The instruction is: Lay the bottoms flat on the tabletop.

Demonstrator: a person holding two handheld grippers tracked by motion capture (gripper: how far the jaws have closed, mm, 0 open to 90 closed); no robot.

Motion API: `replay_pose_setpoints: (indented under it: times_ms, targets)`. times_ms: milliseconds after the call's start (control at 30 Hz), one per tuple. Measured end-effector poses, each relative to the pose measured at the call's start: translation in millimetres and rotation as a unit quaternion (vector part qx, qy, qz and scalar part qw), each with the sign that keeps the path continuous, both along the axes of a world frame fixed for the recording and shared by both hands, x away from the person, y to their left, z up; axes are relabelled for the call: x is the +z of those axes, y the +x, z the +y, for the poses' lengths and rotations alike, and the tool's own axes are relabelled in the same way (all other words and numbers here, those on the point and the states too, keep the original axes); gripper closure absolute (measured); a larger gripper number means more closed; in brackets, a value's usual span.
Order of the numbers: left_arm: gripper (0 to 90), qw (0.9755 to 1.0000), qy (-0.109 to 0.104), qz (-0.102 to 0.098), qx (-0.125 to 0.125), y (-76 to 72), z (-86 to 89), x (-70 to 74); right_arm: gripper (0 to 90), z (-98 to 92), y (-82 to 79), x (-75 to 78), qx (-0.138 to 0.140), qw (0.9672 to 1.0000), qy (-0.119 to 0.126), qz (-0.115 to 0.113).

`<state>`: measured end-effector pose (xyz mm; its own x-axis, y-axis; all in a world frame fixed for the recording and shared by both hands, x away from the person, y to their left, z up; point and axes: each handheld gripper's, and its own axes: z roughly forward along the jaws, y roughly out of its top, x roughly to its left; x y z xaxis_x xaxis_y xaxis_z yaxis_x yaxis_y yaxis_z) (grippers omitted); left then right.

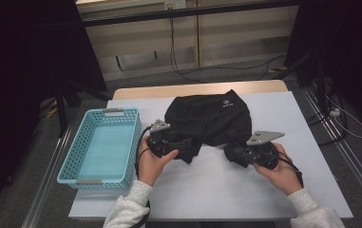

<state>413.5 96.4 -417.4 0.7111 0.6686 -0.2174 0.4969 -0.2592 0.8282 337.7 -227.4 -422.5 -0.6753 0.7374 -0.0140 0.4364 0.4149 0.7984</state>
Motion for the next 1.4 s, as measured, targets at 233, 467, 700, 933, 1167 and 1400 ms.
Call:
replay_pose_setpoints:
  times_ms: [233,467,700,933,1167,1400]
  targets:
    - [29.5,0.9998,0.007,0.004,-0.018,-3.4,-11.2,-3.3,90.0,-18.0,23.2,8.2,-0.059,0.9957,0.067,-0.025]
    - [29.4,0.9991,0.008,0.011,-0.041,-6.8,-21.0,-8.2,90.0,-6.0,18.2,14.8,-0.038,0.9964,0.070,-0.029]
    - [31.2,0.9969,0.011,0.019,-0.075,-11.1,-33.5,-13.4,90.0,15.3,10.3,20.4,-0.008,0.9967,0.073,-0.034]
    - [31.2,0.9962,0.015,0.019,-0.083,-13.6,-36.3,-15.2,90.0,31.2,11.9,11.6,0.005,0.9984,0.054,-0.019]
    - [31.3,0.9935,0.021,0.022,-0.110,-17.2,-49.1,-22.2,90.0,29.5,18.6,2.8,-0.018,0.9976,0.067,-0.004]
    - [40.2,0.9897,0.026,0.017,-0.140,-22.2,-65.4,-26.3,90.0,34.0,17.3,-0.6,-0.014,0.9974,0.070,0.000]
